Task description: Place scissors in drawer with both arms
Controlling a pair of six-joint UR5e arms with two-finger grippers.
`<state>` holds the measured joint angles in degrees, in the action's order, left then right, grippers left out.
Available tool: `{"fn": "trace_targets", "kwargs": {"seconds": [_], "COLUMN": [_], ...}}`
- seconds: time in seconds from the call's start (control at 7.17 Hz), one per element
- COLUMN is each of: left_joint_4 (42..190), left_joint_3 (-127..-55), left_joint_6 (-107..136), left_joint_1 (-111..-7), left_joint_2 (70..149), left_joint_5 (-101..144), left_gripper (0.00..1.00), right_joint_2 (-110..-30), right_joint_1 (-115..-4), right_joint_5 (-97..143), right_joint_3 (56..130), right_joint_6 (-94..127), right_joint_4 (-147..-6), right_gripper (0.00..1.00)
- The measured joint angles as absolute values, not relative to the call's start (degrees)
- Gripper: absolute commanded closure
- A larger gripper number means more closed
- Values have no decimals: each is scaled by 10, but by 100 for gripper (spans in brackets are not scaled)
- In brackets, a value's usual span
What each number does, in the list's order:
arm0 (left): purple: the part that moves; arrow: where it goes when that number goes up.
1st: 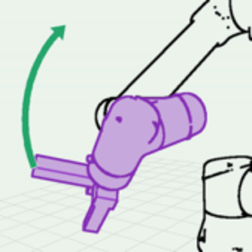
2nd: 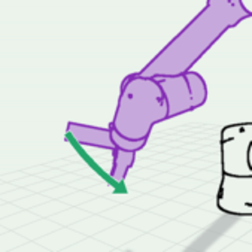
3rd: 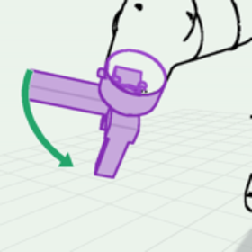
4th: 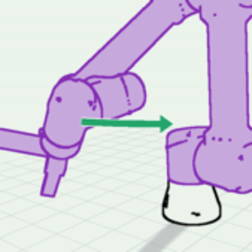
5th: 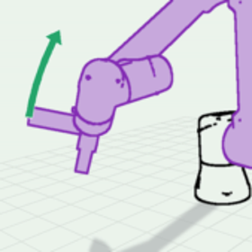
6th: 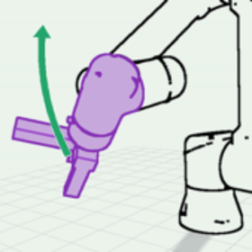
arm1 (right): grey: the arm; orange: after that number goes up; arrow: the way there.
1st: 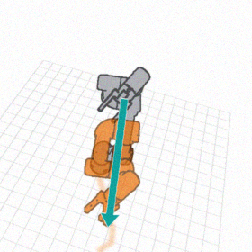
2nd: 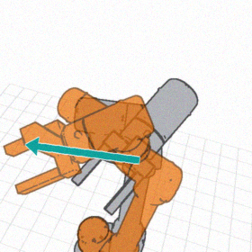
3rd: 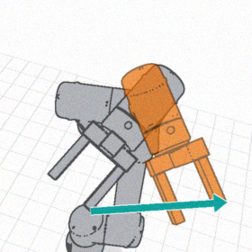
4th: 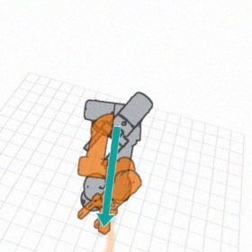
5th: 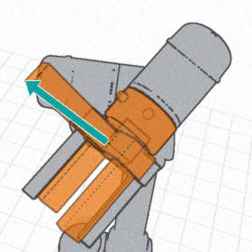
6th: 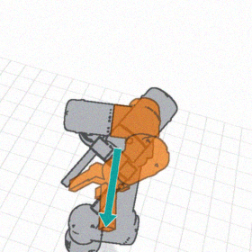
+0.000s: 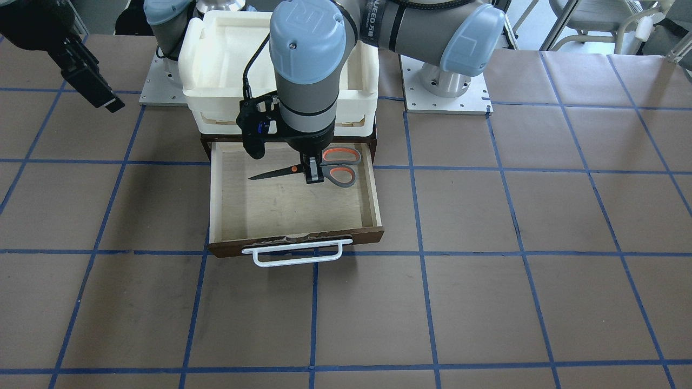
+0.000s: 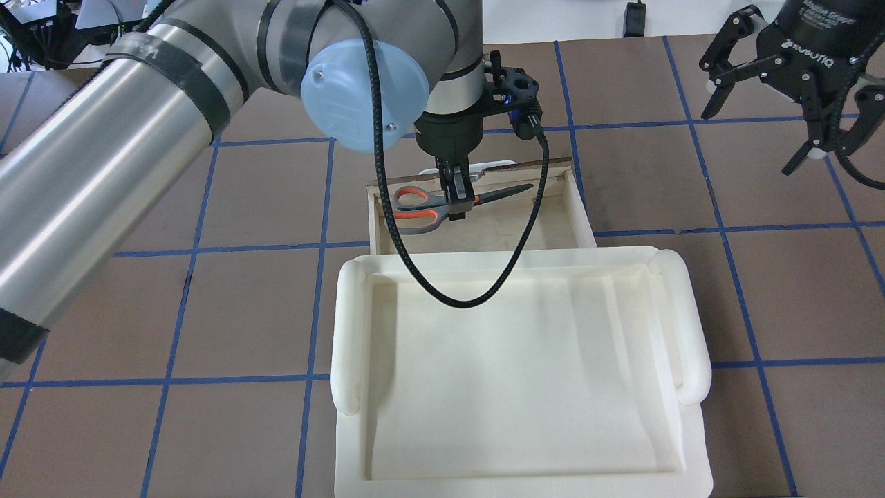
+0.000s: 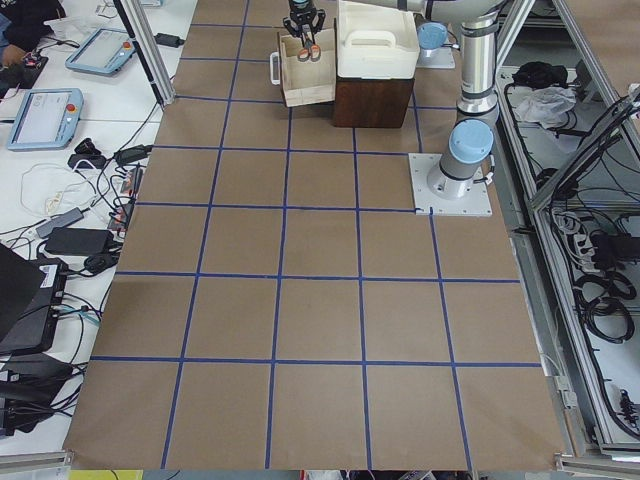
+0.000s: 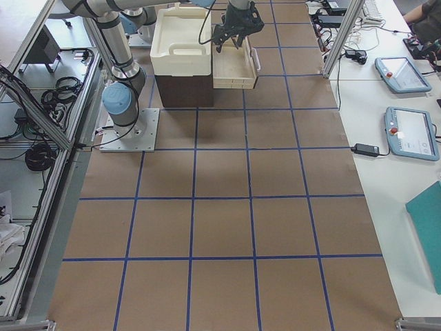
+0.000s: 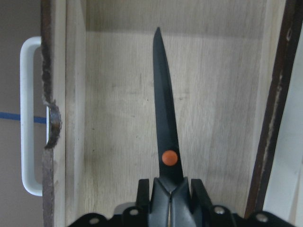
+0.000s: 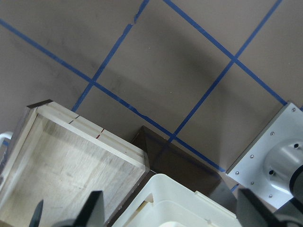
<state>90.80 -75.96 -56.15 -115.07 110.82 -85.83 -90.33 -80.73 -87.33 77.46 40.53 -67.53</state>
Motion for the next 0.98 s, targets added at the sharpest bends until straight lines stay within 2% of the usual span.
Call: {"fn": "trace_targets", "kwargs": {"seconds": [0.98], "left_joint_4": [806], "left_joint_3": [-825], "left_joint_6": [-556], "left_joint_1": [-1186], "left_joint_2": [1137], "left_joint_5": [-874], "left_gripper": [100], "right_joint_2": [-912], "right_joint_1": [-811], "right_joint_5": [-883], "right_joint_3": [802], "right_joint_6": [54], "right_joint_4": [-735], "right_gripper": [0]}}
